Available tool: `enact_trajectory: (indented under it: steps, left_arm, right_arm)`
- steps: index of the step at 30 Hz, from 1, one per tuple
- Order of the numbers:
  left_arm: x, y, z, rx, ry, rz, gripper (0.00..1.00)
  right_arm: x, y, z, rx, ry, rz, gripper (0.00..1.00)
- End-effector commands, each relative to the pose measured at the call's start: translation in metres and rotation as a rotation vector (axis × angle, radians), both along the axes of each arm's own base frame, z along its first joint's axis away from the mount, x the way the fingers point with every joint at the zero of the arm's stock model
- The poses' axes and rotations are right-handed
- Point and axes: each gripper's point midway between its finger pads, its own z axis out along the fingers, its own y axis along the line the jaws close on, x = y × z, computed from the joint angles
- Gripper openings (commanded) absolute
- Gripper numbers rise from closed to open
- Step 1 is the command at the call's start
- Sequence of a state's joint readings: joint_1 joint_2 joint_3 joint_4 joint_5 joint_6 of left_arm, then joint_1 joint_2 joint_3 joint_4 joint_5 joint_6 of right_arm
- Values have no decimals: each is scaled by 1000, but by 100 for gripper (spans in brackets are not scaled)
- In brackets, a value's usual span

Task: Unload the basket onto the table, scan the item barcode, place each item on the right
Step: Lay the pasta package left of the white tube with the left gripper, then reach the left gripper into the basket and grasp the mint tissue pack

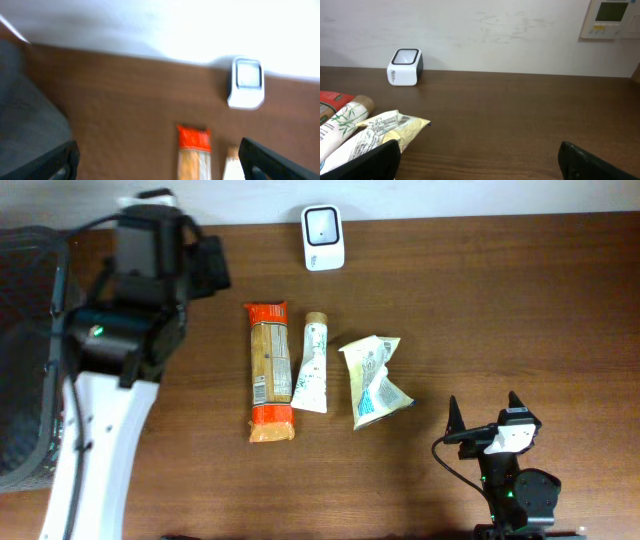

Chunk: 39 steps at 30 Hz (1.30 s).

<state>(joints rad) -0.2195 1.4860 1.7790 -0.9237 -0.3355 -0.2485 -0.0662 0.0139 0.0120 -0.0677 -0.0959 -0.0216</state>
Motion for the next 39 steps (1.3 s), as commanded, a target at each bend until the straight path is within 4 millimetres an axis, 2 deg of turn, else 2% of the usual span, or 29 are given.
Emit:
enact_trajectory:
  steps: [1,4,6,8,9,10,13,15,18,20,22,25,26,29,32,34,39]
  left_arm:
    - [-9,50,46,73,-136,103,99]
    - [-6,90,65,116,-202,182,99]
    - [-14,134,67,126,-209,291,100]
    - [-30,184,64,139,-185,419,99]
    - [-37,199,62,144,-176,459,99]
    - [-53,229,53,148,-133,540,99]
    - [-72,253,36,141,-54,605,99]
    - [-76,264,22,136,-2,634,99]
    - [-74,272,-5,122,93,640,100]
    - [-69,274,-25,62,137,603,100]
    - [-70,284,-35,5,144,593,100]
    - [-87,306,-39,-43,143,653,100]
    - [-94,312,-48,-58,174,674,100]
    - [-97,316,-95,-165,299,666,100]
    - [-103,320,-150,-273,458,696,92]
    - [-106,322,-182,-351,538,690,91]
    - [-108,321,-240,-491,667,672,92]
  right_arm:
    - [0,-1,-3,11,4,-6,99]
    - [0,-1,-3,11,4,-6,99]
    - [0,-1,-3,11,4,-6,99]
    - [0,-1,-3,11,4,-6,99]
    - [0,-1,-3,11,4,-6,99]
    - [0,-1,-3,11,4,-6,99]
    - [0,-1,-3,11,4,-6,99]
    - [0,-1,-3,11,4,-6,99]
    - [0,-1,-3,11,4,-6,99]
    - [0,-1,-3,11,4,-6,99]
    - [0,-1,-3,11,4,-6,99]
    - [0,-1,-3,11,4,-6,99]
    - [0,-1,-3,11,4,-6,99]
    - [0,-1,-3,11,4,-6,99]
    - [0,-1,-3,11,4,-6,98]
    - [0,-1,-3,11,4,-6,99]
    - [0,-1,-3,11,4,-6,99]
